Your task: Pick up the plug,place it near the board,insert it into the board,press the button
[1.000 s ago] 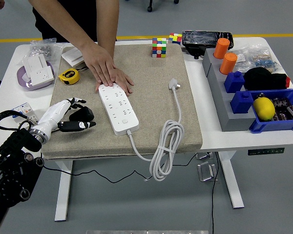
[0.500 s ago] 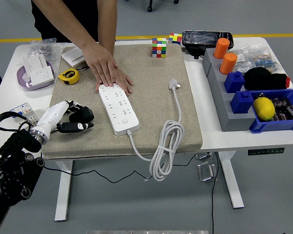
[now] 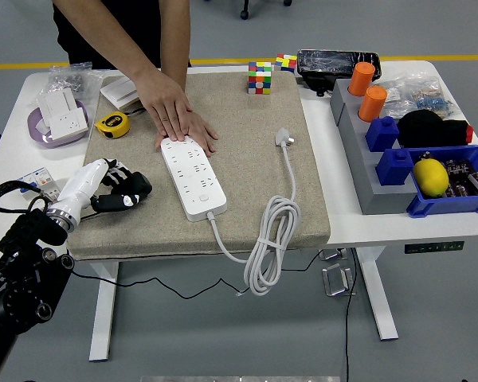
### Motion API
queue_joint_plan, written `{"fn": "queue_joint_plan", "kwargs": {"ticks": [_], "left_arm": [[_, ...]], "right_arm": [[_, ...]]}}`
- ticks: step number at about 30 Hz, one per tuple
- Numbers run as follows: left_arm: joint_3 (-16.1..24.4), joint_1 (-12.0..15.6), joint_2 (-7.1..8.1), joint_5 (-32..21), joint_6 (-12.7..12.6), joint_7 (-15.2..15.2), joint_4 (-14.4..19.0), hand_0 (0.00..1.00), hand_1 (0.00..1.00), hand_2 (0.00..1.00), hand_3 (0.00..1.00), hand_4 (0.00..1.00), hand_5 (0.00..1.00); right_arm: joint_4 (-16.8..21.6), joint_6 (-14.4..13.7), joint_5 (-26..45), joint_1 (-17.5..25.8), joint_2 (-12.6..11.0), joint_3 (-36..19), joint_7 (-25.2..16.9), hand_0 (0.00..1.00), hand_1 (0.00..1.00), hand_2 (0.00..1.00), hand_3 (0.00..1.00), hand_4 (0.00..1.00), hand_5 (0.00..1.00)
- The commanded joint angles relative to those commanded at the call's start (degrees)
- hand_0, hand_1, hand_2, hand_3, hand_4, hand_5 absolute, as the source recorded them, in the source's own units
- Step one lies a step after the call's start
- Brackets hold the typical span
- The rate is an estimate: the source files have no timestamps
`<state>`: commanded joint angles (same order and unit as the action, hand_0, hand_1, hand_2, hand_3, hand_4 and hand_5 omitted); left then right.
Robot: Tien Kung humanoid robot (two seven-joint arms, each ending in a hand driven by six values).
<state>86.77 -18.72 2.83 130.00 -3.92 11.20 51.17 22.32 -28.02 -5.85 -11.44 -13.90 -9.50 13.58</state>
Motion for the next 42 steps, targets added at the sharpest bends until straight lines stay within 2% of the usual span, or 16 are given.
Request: {"fn": "queue_joint_plan", "kwargs": {"ticks": [5,6,8,17,28,33,37,42], "left_arm": [[-0.20,0.17,0.05,0.00,-0.19,-0.17,1.16,0.464,0.395,0.386,0.471,0.671,0.089],[-0.28,0.26,0.08,0.00,-0.12,-0.19,1.67,0.457,0.395,0.372,0.481,0.600,0.032],[-0.27,0.43,0.13,0.00,0.28,-0.32,2.72,0.457,0.395,0.372,0.481,0.600,0.032],[-1.02,1.03,0.69,0.00,3.44,-1.94,10.57,0.452,0.391,0.367,0.479,0.612,0.036],[-7.66,-0.53,3.44,-8.90,5.97,-3.45,19.16,0.451,0.389,0.353,0.471,0.631,0.046],[-11.29,-2.20,4.53,-9.18,5.79,-2.93,19.34,0.450,0.388,0.353,0.468,0.646,0.055],[-14.73,-3.99,5.22,-7.66,5.16,-2.11,17.63,0.450,0.389,0.351,0.468,0.654,0.057],[-18.20,-6.35,4.99,-5.44,3.91,-0.70,13.14,0.449,0.390,0.350,0.469,0.660,0.058]], "right_arm": [[0.01,0.00,0.03,-0.01,-0.02,-0.06,0.02,0.768,0.712,0.713,0.751,0.998,0.922],[0.00,0.00,0.05,-0.02,-0.03,-0.06,0.03,0.767,0.712,0.713,0.751,0.998,0.931],[0.01,-0.01,0.05,-0.02,-0.02,-0.13,0.02,0.767,0.712,0.713,0.751,0.998,0.931],[0.02,-0.01,0.09,0.02,-0.03,-0.02,-0.02,0.767,0.712,0.713,0.751,0.998,0.936],[0.03,-0.01,0.09,-0.03,-0.11,0.26,0.04,0.767,0.712,0.713,0.751,0.998,0.942],[0.01,0.00,0.17,0.03,-0.14,0.38,0.06,0.768,0.711,0.713,0.751,0.998,0.941],[0.05,-0.02,0.05,-0.01,-0.16,0.38,0.06,0.768,0.712,0.713,0.751,0.998,0.943],[0.08,-0.04,0.01,-0.23,-0.24,0.35,0.06,0.768,0.712,0.713,0.751,0.998,0.943]]}}
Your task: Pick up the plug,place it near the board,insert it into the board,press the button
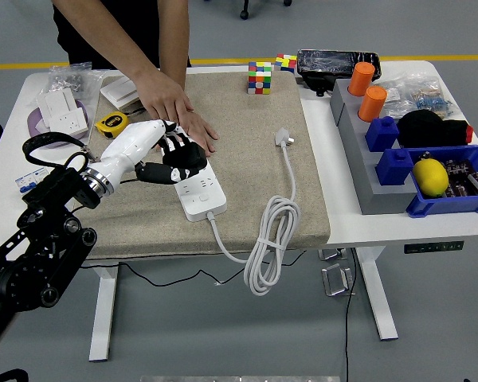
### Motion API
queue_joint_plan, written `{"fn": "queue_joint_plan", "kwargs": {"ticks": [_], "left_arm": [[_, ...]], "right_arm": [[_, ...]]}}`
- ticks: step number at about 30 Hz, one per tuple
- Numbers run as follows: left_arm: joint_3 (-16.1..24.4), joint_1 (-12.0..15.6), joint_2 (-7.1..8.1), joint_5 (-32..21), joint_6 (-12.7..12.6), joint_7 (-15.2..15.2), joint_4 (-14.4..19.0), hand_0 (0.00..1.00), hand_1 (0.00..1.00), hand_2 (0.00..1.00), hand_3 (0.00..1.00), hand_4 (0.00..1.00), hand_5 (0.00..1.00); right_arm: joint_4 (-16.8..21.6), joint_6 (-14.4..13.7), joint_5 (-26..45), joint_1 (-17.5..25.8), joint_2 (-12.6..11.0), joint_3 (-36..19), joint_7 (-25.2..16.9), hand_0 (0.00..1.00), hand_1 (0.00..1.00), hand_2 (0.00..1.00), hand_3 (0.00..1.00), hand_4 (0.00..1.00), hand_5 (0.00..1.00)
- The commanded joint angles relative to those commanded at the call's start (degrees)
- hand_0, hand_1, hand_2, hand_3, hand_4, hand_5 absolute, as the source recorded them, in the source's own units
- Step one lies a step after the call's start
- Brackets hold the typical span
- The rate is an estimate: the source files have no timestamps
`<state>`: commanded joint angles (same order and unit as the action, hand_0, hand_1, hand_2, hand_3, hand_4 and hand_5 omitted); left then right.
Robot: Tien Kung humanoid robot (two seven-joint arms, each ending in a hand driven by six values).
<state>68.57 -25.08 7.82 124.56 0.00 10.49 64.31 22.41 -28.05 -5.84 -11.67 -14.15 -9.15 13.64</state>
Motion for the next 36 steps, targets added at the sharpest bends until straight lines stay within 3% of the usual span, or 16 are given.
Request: {"fn": "queue_joint_plan", "kwargs": {"ticks": [6,14,21,36], "left_arm": [[-1.79,-1.73,-0.70,1.45,-1.20,0.75,-5.26,0.448,0.392,0.347,0.469,0.669,0.055],[-0.75,-3.22,-1.58,1.88,-2.12,0.80,-11.48,0.448,0.394,0.349,0.466,0.672,0.058],[1.04,-4.22,-2.08,2.72,-2.57,1.10,-14.81,0.447,0.399,0.350,0.466,0.672,0.059],[3.34,-5.13,-2.85,4.55,-3.18,1.54,-18.42,0.448,0.402,0.354,0.467,0.670,0.057]], "right_arm": [[-0.03,0.01,0.17,-0.02,-0.08,0.01,0.04,0.768,0.712,0.713,0.751,0.998,0.943],[0.00,0.00,0.14,-0.12,-0.14,-0.04,0.04,0.769,0.712,0.713,0.751,0.998,0.942],[0.02,0.00,0.17,-0.24,-0.21,-0.03,0.04,0.768,0.712,0.713,0.750,0.998,0.942],[0.04,0.00,0.19,-0.24,-0.27,-0.07,0.05,0.768,0.712,0.712,0.750,0.998,0.941]]}}
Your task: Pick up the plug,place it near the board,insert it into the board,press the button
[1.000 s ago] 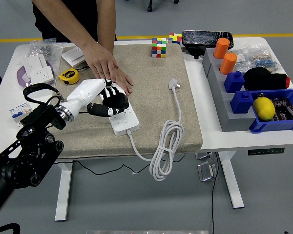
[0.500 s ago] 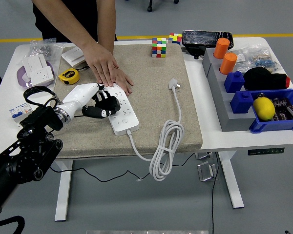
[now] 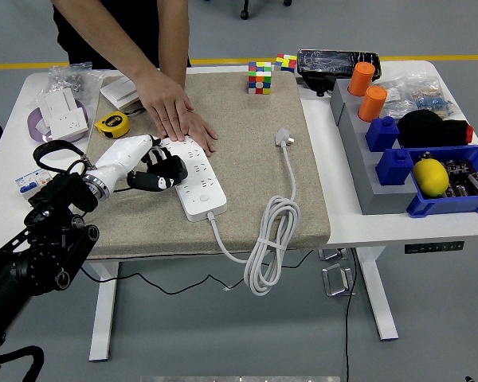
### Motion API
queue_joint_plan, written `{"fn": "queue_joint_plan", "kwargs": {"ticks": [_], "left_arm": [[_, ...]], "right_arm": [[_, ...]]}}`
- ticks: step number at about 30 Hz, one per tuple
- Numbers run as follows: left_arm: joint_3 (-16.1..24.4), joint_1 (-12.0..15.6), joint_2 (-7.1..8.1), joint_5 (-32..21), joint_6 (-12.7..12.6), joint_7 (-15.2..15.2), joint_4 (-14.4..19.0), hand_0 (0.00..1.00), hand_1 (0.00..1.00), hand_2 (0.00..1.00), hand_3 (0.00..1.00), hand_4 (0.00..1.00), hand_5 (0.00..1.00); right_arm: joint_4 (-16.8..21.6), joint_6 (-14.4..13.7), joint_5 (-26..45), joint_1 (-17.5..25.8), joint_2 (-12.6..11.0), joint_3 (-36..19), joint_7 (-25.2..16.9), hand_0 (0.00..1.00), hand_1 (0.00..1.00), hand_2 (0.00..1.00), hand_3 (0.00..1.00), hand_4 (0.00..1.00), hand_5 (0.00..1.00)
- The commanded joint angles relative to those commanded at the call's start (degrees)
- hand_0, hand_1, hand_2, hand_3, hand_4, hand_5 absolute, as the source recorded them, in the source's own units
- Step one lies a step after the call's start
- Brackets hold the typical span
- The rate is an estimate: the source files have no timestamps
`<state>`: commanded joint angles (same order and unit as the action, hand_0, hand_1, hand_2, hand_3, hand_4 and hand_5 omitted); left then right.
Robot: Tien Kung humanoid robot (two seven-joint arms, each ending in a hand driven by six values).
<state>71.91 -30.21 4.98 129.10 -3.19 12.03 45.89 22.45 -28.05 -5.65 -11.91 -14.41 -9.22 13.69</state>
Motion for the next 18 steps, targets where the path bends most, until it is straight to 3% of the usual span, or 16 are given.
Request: {"fn": "queue_joint_plan", "kwargs": {"ticks": [18], "left_arm": [[0.74,-0.55,-0.26,0.90,-0.36,0.27,-1.62,0.447,0.407,0.359,0.468,0.665,0.056]], "right_arm": [[0.02,0.00,0.09,-0.10,-0.05,0.25,-0.01,0.768,0.712,0.713,0.750,0.998,0.941]]}}
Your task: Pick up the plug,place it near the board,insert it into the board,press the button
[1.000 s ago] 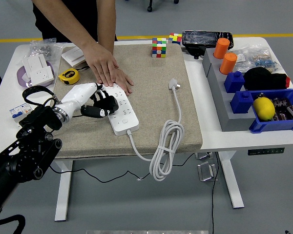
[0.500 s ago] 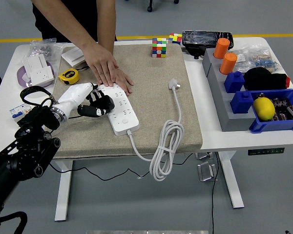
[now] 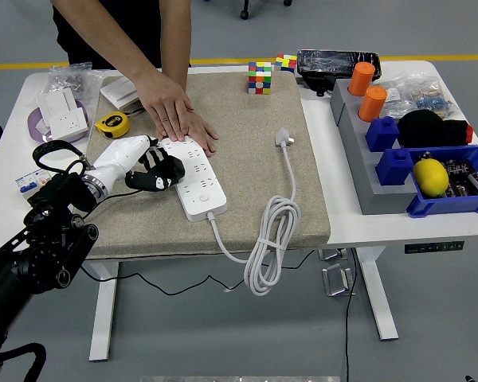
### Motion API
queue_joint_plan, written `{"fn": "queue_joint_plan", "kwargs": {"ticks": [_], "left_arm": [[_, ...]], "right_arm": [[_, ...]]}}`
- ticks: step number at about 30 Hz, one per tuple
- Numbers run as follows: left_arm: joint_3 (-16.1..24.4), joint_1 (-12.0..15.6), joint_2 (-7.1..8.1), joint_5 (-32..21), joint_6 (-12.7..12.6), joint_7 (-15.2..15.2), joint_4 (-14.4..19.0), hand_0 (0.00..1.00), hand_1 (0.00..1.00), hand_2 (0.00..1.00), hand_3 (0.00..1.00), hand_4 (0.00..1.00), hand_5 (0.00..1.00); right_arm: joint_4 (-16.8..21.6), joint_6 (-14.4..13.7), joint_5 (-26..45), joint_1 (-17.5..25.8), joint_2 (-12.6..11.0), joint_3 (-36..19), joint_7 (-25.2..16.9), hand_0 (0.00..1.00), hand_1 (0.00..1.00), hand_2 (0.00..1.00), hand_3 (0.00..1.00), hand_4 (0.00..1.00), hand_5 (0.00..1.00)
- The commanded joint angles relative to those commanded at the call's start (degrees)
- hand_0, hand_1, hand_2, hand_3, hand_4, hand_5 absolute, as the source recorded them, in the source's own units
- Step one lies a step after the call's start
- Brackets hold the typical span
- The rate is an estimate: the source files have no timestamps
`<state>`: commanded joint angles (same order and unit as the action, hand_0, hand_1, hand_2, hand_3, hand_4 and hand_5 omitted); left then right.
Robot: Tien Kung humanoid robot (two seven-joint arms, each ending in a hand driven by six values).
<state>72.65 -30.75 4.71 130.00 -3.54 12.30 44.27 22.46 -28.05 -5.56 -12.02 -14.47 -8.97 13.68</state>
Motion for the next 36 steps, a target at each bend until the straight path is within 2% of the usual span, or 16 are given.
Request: {"fn": "queue_joint_plan", "kwargs": {"ticks": [14,36], "left_arm": [[-0.16,0.33,0.35,0.00,-0.11,0.18,-0.59,0.445,0.408,0.362,0.468,0.666,0.057],[-1.20,-0.02,0.48,0.00,0.32,0.57,0.21,0.446,0.412,0.374,0.470,0.670,0.066]], "right_arm": [[-0.01,-0.01,0.07,0.10,0.02,0.07,-0.04,0.768,0.712,0.712,0.751,0.998,0.942],[-0.03,0.02,0.48,-0.11,-0.10,-0.14,-0.16,0.767,0.712,0.713,0.751,0.998,0.942]]}}
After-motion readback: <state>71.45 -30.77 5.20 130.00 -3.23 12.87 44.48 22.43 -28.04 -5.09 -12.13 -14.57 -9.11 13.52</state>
